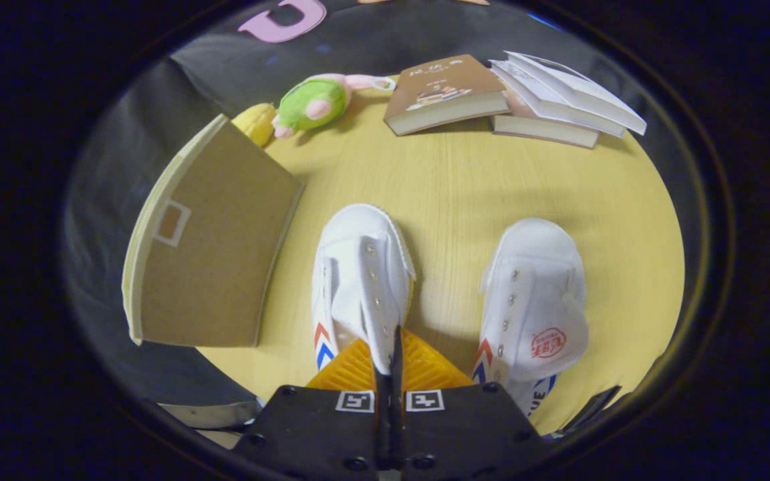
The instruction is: Open the storage box then place both shoes into the box .Put the left shoe in first, then the right shoe, with the right side of both shoes facing outward in a uniform manner.
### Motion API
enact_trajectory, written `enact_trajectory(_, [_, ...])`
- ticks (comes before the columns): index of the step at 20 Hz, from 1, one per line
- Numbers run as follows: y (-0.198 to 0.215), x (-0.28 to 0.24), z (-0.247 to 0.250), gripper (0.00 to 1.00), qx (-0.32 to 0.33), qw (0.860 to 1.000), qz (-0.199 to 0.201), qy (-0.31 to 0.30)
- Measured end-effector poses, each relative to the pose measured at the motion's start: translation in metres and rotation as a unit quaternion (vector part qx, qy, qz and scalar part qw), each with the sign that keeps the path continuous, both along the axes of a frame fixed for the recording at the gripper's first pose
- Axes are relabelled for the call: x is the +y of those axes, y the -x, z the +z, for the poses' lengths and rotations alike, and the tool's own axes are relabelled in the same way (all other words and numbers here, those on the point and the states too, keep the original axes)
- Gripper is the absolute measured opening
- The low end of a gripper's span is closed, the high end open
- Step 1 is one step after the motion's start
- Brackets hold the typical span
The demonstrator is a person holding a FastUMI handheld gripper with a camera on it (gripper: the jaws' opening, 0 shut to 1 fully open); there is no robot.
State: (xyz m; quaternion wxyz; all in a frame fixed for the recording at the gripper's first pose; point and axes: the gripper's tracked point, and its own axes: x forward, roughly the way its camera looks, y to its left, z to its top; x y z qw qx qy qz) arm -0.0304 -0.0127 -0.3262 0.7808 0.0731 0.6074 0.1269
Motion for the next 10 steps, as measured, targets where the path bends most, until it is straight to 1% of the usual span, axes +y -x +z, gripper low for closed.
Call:
enact_trajectory(3, [-0.005, 0.002, 0.030, 0.03, 0.009, 0.998, -0.049, -0.039])
enact_trajectory(5, [-0.013, 0.010, 0.054, 0.03, 0.004, 0.996, -0.069, -0.061])
enact_trajectory(8, [-0.026, 0.022, 0.090, 0.03, -0.015, 0.994, -0.080, -0.075])
enact_trajectory(10, [-0.035, 0.036, 0.114, 0.03, -0.030, 0.993, -0.078, -0.082])
